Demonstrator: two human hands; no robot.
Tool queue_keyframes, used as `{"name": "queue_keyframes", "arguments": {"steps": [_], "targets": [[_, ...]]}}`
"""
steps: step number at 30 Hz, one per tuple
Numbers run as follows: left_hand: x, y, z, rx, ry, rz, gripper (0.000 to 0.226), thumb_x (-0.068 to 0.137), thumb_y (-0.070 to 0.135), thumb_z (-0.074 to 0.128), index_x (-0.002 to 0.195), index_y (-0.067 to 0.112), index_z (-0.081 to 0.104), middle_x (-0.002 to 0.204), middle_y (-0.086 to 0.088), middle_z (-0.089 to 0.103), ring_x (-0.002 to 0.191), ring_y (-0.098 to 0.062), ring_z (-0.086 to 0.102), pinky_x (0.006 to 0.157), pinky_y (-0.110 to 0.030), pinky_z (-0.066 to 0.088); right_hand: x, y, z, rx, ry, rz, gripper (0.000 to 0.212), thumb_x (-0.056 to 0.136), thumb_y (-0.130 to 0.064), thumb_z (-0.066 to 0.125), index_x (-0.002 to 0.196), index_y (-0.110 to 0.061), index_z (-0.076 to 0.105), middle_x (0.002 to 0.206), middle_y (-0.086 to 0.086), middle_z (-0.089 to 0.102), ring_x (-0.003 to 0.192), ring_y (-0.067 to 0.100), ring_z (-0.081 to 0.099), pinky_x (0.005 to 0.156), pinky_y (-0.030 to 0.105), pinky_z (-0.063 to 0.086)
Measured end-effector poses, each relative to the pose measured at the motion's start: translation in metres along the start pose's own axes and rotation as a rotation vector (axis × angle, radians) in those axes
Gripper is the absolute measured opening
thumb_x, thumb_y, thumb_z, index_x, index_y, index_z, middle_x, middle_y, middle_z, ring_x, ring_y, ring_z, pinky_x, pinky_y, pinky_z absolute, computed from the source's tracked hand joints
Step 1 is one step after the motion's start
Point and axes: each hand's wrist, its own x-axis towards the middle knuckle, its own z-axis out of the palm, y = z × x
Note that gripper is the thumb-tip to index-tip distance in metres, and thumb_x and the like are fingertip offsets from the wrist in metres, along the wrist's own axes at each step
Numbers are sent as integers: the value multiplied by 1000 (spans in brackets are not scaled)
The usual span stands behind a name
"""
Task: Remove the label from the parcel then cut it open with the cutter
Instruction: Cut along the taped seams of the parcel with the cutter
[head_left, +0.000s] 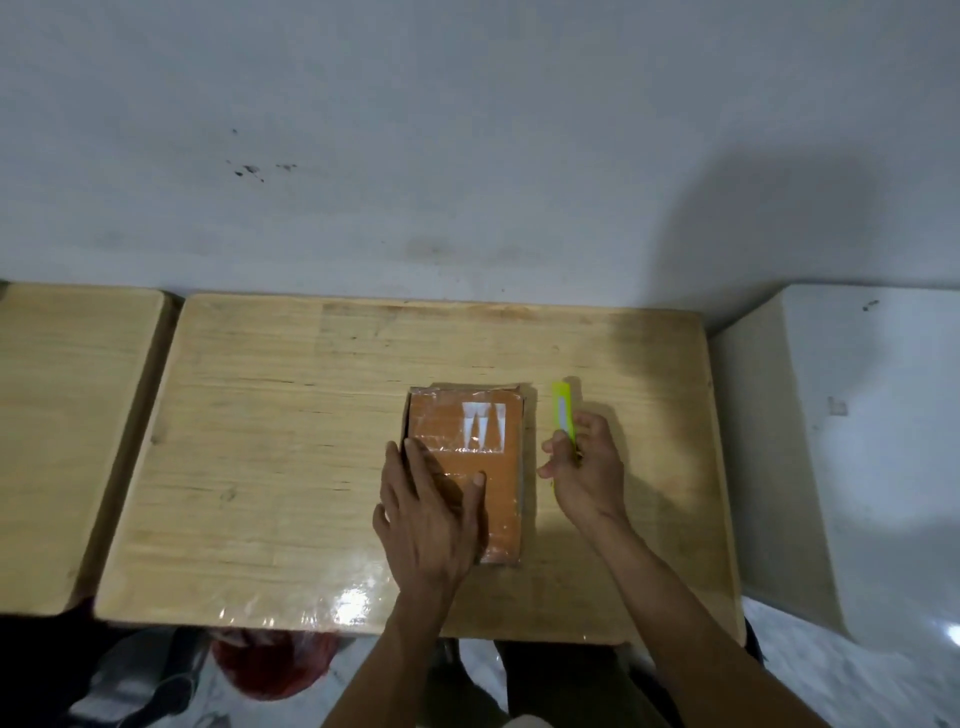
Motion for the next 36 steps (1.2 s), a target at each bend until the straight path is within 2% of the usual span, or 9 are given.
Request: {"name": "queue_keyframes", "arguments": {"steps": [4,7,9,14,19,24,27,33,36], "targets": [[-3,1,5,82,30,22,94,88,81,23,160,23,8,168,-9,3,153,-30,14,115,-57,26,9,-27,-4,143,-265,-14,39,95,-12,57,127,-33,48,105,2,66,61,5,65,53,21,51],[-4,0,8,122,46,23,94,88,81,27,159,21,13,168,-11,5,152,-32,16,115,-57,26,13,-37,-7,211,-438,-47,48,94,4,53,124,-33,54,110,8,64,80,14,67,71,38,60],[-4,0,10,142,51,18,95,87,81,30,159,21,14,168,-12,7,152,-32,17,114,-57,27,15,-38,-7,195,-442,-92,44,97,4,52,115,-36,57,110,8,65,83,16,69,78,38,59],[-3,1,13,171,58,8,100,85,85,31,159,20,15,167,-12,10,152,-31,18,113,-58,30,21,-31,-7,150,-345,-168,26,96,-5,56,94,-31,64,88,24,70,59,11,62,59,26,51],[-3,1,14,202,69,15,106,81,88,36,159,19,18,167,-13,11,152,-31,19,111,-59,32,28,-27,-8,128,-343,-212,18,96,-14,58,96,-31,65,79,3,70,51,13,55,50,26,47],[-3,0,17,232,79,32,114,75,93,35,159,18,19,167,-14,11,152,-33,20,110,-61,30,35,-33,-16,-102,-471,-338,25,99,-25,52,116,-42,58,72,-2,63,59,13,57,59,36,53],[-3,-1,19,242,90,35,117,73,95,34,159,19,19,167,-14,11,151,-33,20,110,-63,30,42,-45,-17,-344,-477,-501,25,99,-22,50,121,-31,59,65,-12,60,59,10,57,60,35,49],[-2,-3,22,230,97,31,115,73,95,35,159,21,20,167,-13,10,152,-32,19,110,-63,30,54,-75,-6,-604,-589,-737,36,102,-26,46,138,-28,51,91,-8,63,80,11,57,68,26,44],[-2,-2,23,220,100,29,114,74,95,34,160,21,19,167,-13,11,152,-31,19,110,-62,29,58,-86,3,-716,-659,-838,37,103,-25,46,139,-27,51,109,0,69,91,18,59,76,34,49]]}}
